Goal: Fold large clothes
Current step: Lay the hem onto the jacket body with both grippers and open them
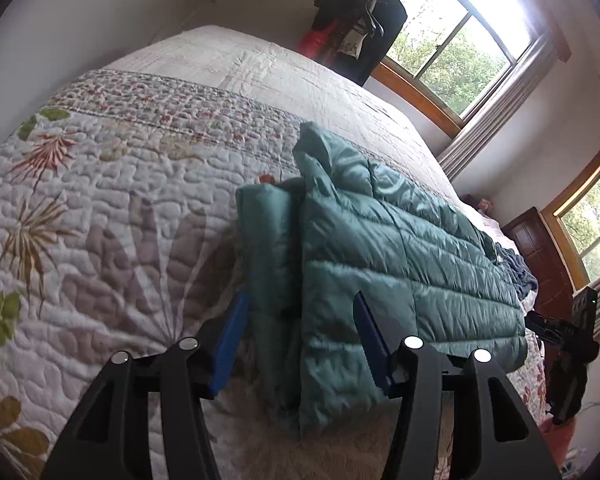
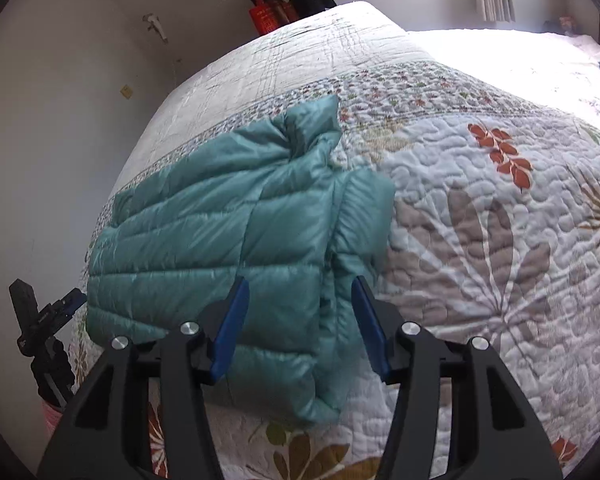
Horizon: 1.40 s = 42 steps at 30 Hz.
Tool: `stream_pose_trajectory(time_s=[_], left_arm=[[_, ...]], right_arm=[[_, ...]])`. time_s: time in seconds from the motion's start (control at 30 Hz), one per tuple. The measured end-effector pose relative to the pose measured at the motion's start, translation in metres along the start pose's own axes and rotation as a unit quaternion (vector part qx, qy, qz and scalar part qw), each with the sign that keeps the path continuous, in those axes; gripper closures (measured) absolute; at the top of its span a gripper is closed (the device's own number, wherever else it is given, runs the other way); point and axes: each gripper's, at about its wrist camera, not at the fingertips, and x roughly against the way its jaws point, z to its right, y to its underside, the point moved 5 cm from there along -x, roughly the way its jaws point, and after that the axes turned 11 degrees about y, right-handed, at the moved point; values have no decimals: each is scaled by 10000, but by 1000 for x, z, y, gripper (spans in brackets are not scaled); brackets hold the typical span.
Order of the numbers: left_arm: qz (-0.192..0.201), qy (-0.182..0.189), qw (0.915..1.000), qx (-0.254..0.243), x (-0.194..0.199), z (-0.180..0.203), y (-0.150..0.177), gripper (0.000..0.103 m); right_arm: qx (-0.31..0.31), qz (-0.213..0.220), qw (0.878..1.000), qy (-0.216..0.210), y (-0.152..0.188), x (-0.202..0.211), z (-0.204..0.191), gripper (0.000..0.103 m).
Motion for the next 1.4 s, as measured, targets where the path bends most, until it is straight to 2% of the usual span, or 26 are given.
stream_pose_trajectory(time_s=[0.17,0.27,0.33,0.37,0.43,0.53,0.63,0.73,0.9,1.0,1.2,1.4], left_arm=[[-154,230,9996,32,-4,7,36,47],[-134,202,9997,20,-9,9,44,51],[-125,137,9998,26,-12,9,45,68],[-115,109,9999,52,-12,10,45,73],[-75,98,9999,40,-10,12,44,89],[54,215,9998,-19,2,19,40,96],[112,398,9991,-34,13,23,37,98],[-5,488,9988,77,13,16,39,98],[-268,429,9986,149,-2,-3,60,97],[-341,488,9979,235,-10,-11,68,97],[-332,243,9991,-111,-18,-5,76,96],[-325,250,9991,-41,-16,-5,76,93]], right_arm=[[76,-213,9995,-210,40,-5,-6,49],[203,-136,9995,-193,51,-3,-14,59],[249,-154,9992,-254,51,-5,-18,76],[248,-174,9992,-271,52,-6,-20,80],[264,-177,9990,-303,51,-2,-23,92],[293,-60,9984,-486,47,16,-27,96],[331,72,9974,-642,46,32,-30,96],[338,-46,9971,-673,51,33,-28,96],[297,-401,9976,-472,58,-3,-18,96],[207,-585,9968,-513,63,-24,-13,96],[195,-596,9967,-515,66,-38,-13,94],[216,-576,9974,-383,68,-35,-15,93]])
